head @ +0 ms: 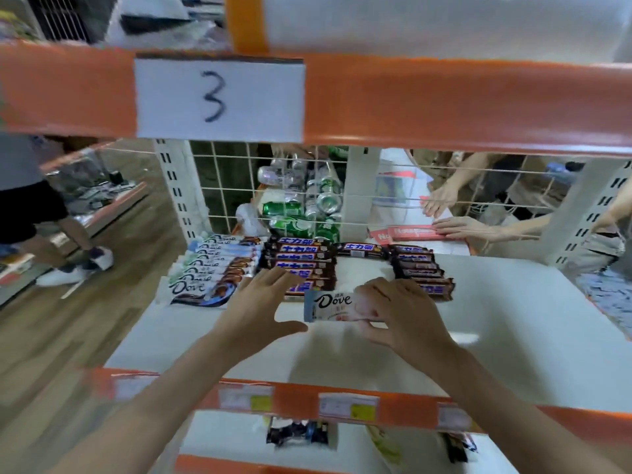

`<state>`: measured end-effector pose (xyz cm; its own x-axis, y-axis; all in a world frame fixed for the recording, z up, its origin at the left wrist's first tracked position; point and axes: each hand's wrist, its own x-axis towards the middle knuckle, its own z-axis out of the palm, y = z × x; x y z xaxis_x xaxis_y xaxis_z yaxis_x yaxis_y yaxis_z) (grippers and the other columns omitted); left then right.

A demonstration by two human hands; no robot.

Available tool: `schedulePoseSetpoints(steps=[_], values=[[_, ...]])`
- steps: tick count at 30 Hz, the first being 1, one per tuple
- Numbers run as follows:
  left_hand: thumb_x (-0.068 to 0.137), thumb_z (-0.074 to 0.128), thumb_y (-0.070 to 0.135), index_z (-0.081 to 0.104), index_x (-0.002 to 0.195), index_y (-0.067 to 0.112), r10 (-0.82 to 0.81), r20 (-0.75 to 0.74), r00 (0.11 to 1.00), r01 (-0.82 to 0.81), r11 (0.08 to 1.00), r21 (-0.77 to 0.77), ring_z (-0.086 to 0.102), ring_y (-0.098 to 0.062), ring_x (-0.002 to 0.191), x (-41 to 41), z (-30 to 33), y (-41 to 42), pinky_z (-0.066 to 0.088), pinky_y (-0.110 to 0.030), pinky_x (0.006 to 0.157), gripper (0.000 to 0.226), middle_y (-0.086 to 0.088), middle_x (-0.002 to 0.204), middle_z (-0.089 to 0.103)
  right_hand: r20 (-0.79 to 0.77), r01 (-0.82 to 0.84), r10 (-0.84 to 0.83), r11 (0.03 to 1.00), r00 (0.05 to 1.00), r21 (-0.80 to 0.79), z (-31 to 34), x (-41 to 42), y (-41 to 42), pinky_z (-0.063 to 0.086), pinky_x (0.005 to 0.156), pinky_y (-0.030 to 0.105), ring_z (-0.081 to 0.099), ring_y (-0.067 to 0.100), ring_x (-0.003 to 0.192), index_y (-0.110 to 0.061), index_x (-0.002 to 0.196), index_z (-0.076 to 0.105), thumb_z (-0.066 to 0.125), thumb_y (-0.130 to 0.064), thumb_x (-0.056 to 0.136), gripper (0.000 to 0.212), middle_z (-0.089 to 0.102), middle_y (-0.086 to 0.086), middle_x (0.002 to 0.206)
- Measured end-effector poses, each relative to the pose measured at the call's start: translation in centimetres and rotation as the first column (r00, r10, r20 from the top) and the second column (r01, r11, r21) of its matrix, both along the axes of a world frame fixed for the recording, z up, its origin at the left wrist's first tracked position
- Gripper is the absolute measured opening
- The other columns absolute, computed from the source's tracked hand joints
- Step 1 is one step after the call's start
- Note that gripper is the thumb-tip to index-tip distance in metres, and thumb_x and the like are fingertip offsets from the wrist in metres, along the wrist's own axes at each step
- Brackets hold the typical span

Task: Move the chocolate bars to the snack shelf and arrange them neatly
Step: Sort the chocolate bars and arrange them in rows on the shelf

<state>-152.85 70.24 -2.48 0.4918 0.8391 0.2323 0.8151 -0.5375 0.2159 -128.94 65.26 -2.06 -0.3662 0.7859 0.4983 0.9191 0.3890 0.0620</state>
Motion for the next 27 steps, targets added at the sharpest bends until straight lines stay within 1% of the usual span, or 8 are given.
schedulePoseSetpoints(steps=[3, 8, 15, 17, 20, 22, 25, 27], values=[[0.071, 0.064, 0.064, 0.039, 0.134, 0.034, 0.025, -0.027, 0.999, -0.025, 1.0, 0.005, 0.036, -0.016, 0.129, -4.3, 0.3, 0.5, 0.033, -0.037, 0.101, 0.074, 0.009, 0.139, 0.041, 0.006, -0.002, 0.002, 1.0, 1.0, -0.006, -0.1, -4.2, 0.8, 0.053, 0.072, 0.03, 0.066, 0.018, 0.07, -0.015, 0.096, 0.07, 0.085, -0.03, 0.056, 0.046, 0.068, -0.004, 0.089], [0.072, 0.065, 0.061, 0.039, 0.133, 0.035, 0.048, -0.068, 0.997, -0.045, 0.998, 0.042, 0.042, -0.016, 0.122, -11.0, 0.9, 1.0, 0.034, -0.035, 0.095, 0.071, 0.009, 0.133, 0.045, 0.004, -0.04, 0.04, 0.999, 0.999, 0.013, -0.6, -10.8, 2.5, 0.053, 0.069, 0.027, 0.064, 0.018, 0.071, -0.014, 0.094, 0.07, 0.082, -0.03, 0.057, 0.042, 0.066, -0.002, 0.088], [0.072, 0.06, 0.058, 0.035, 0.135, 0.037, 0.099, -0.147, 0.984, -0.086, 0.992, 0.093, 0.041, -0.011, 0.122, -16.7, 1.3, 1.8, 0.034, -0.034, 0.095, 0.07, 0.014, 0.132, 0.042, 0.027, -0.045, 0.046, 0.999, 0.999, -0.031, -0.9, -17.5, 4.2, 0.051, 0.062, 0.025, 0.066, 0.016, 0.068, -0.014, 0.091, 0.071, 0.081, -0.037, 0.056, 0.043, 0.068, -0.002, 0.086], [0.072, 0.058, 0.058, 0.034, 0.135, 0.036, 0.105, -0.16, 0.981, -0.089, 0.991, 0.105, 0.043, -0.011, 0.121, -17.6, 1.2, 2.0, 0.033, -0.033, 0.094, 0.071, 0.014, 0.131, 0.042, 0.035, -0.045, 0.049, 0.994, 0.998, -0.098, -1.2, -18.9, 4.6, 0.051, 0.065, 0.028, 0.066, 0.018, 0.076, -0.014, 0.097, 0.069, 0.079, -0.037, 0.062, 0.043, 0.067, -0.001, 0.093], [0.072, 0.057, 0.059, 0.032, 0.135, 0.037, 0.104, -0.16, 0.982, -0.089, 0.991, 0.1, 0.041, -0.011, 0.123, -18.8, 1.0, 2.3, 0.031, -0.033, 0.095, 0.072, 0.015, 0.134, 0.04, 0.055, -0.029, 0.04, 0.982, 0.998, -0.187, -1.7, -20.7, 5.3, 0.046, 0.08, 0.032, 0.059, 0.02, 0.1, -0.016, 0.114, 0.06, 0.069, -0.03, 0.074, 0.043, 0.061, -0.001, 0.112], [0.072, 0.058, 0.061, 0.03, 0.136, 0.038, 0.103, -0.16, 0.982, -0.089, 0.992, 0.092, 0.041, -0.01, 0.123, -19.4, 0.8, 2.5, 0.032, -0.033, 0.096, 0.074, 0.016, 0.135, 0.039, 0.056, -0.022, 0.034, 0.981, 0.998, -0.191, -1.8, -21.6, 5.6, 0.045, 0.079, 0.031, 0.059, 0.02, 0.099, -0.017, 0.11, 0.061, 0.073, -0.025, 0.069, 0.043, 0.062, -0.002, 0.109], [0.073, 0.057, 0.063, 0.028, 0.137, 0.038, 0.102, -0.161, 0.982, -0.091, 0.993, 0.079, 0.04, -0.01, 0.123, -20.0, 0.5, 2.9, 0.031, -0.032, 0.095, 0.074, 0.016, 0.135, 0.037, 0.074, 0.014, -0.004, 0.989, 0.997, -0.144, -1.7, -23.0, 5.9, 0.047, 0.07, 0.026, 0.063, 0.016, 0.086, -0.021, 0.094, 0.066, 0.082, -0.029, 0.057, 0.041, 0.065, -0.006, 0.094], [0.073, 0.055, 0.063, 0.027, 0.137, 0.038, 0.109, -0.165, 0.98, -0.097, 0.992, 0.079, 0.04, -0.01, 0.123, -20.4, 0.3, 3.1, 0.031, -0.032, 0.094, 0.075, 0.016, 0.134, 0.037, 0.074, 0.033, -0.025, 0.993, 0.997, -0.115, -1.8, -23.7, 6.2, 0.046, 0.068, 0.026, 0.062, 0.015, 0.084, -0.022, 0.091, 0.066, 0.082, -0.027, 0.057, 0.038, 0.065, -0.007, 0.091]])
